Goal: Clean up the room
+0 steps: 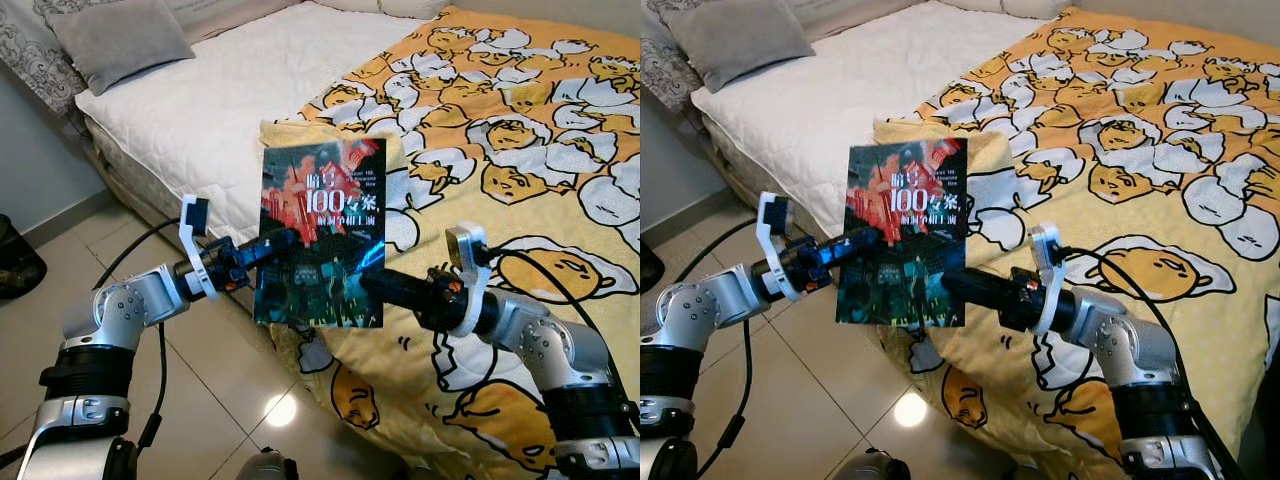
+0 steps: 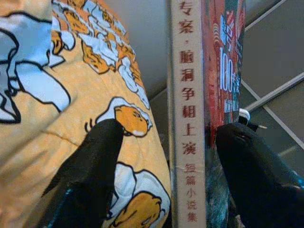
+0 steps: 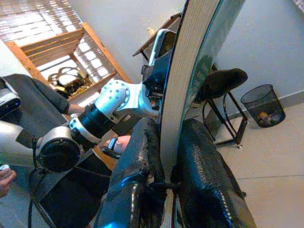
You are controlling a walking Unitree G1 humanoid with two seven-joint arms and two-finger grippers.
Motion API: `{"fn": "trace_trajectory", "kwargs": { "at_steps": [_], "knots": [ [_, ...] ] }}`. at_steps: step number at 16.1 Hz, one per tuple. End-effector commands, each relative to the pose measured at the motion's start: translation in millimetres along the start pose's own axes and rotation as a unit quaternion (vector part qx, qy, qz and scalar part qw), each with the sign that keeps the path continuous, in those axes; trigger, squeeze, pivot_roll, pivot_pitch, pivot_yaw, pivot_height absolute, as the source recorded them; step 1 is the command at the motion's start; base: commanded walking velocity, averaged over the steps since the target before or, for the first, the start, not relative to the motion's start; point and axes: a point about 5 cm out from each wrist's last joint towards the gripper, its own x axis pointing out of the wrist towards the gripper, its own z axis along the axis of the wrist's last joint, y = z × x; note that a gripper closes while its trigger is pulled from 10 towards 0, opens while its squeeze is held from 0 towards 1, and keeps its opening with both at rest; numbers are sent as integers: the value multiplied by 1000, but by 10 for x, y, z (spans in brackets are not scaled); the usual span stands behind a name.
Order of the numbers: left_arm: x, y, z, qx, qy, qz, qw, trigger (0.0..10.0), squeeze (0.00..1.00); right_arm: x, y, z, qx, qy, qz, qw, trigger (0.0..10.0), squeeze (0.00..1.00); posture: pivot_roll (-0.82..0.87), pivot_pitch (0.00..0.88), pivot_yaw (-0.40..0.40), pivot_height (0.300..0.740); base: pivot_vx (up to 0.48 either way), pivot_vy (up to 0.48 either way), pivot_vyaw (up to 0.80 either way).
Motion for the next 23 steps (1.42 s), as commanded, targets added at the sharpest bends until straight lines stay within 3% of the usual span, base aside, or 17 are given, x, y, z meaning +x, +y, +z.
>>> {"fn": "trace_trajectory", "kwargs": {
  "at_steps": [1,6,10,20,21,22,23],
  "knots": [
    [-31,-12,10,4,10,8,1000,0,0,49,52,63,-16,-3,22,1000,0,0,-67,0,95,740,0,0,0],
    [-43,-76,-26,13,14,-18,1000,0,0,59,33,72,-14,0,16,1000,0,0,-65,0,89,740,0,0,0],
    [-28,-57,-68,10,28,4,1000,0,0,67,18,88,-13,2,15,1000,0,0,-63,0,83,740,0,0,0],
    [4,-83,-91,12,27,-7,1000,0,0,66,11,96,-19,9,10,1000,0,0,-68,0,83,740,0,0,0],
    [0,-82,-91,14,27,-3,1000,0,0,62,6,86,-21,16,4,1000,9647,0,-69,0,82,740,0,0,0],
    [-6,-91,-83,17,23,-2,1000,0,0,61,-15,74,-6,19,-5,1000,10000,439,-67,0,81,740,0,0,0],
    [-6,-92,-71,22,19,-1,1000,0,0,59,-29,76,-2,17,-10,1000,10000,1000,-67,0,81,740,0,0,0]
  ]
}}
